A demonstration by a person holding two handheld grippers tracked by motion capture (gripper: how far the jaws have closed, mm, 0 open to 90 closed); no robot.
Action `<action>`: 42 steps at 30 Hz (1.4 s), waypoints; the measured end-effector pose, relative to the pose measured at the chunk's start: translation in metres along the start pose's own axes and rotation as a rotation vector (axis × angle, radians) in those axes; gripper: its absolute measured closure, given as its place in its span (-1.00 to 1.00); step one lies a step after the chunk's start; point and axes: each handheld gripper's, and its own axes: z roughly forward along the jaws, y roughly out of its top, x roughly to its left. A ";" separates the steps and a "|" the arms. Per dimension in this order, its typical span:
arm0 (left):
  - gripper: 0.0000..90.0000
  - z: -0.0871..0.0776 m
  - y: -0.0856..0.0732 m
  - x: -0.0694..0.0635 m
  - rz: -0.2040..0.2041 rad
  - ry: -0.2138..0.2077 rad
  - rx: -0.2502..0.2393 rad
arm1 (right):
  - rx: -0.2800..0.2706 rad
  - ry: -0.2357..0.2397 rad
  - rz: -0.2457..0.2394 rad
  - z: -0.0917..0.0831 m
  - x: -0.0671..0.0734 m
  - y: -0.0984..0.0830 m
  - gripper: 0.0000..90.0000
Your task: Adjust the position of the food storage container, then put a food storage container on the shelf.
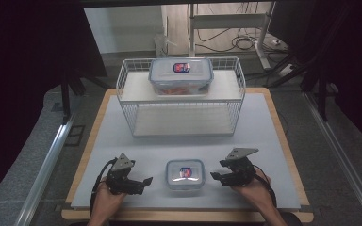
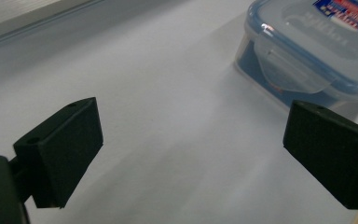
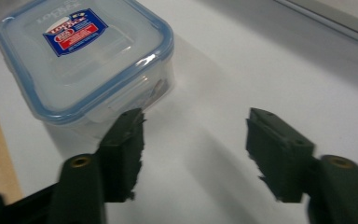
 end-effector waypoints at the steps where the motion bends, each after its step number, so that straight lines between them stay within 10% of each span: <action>1: -0.90 0.000 0.000 0.000 0.000 0.001 0.004 | 0.000 -0.003 -0.003 0.001 -0.001 0.000 -0.31; 16: -0.90 0.003 -0.003 0.002 0.015 0.006 0.011 | -0.009 -0.003 0.023 0.004 -0.009 -0.004 -0.71; 31: -0.93 0.004 0.007 -0.003 -0.053 -0.044 0.020 | -0.048 -0.050 0.034 -0.002 -0.003 0.004 -0.85; 42: -0.89 0.021 0.031 -0.019 -0.060 -0.212 0.028 | -0.038 0.028 0.069 -0.002 0.011 0.014 -0.76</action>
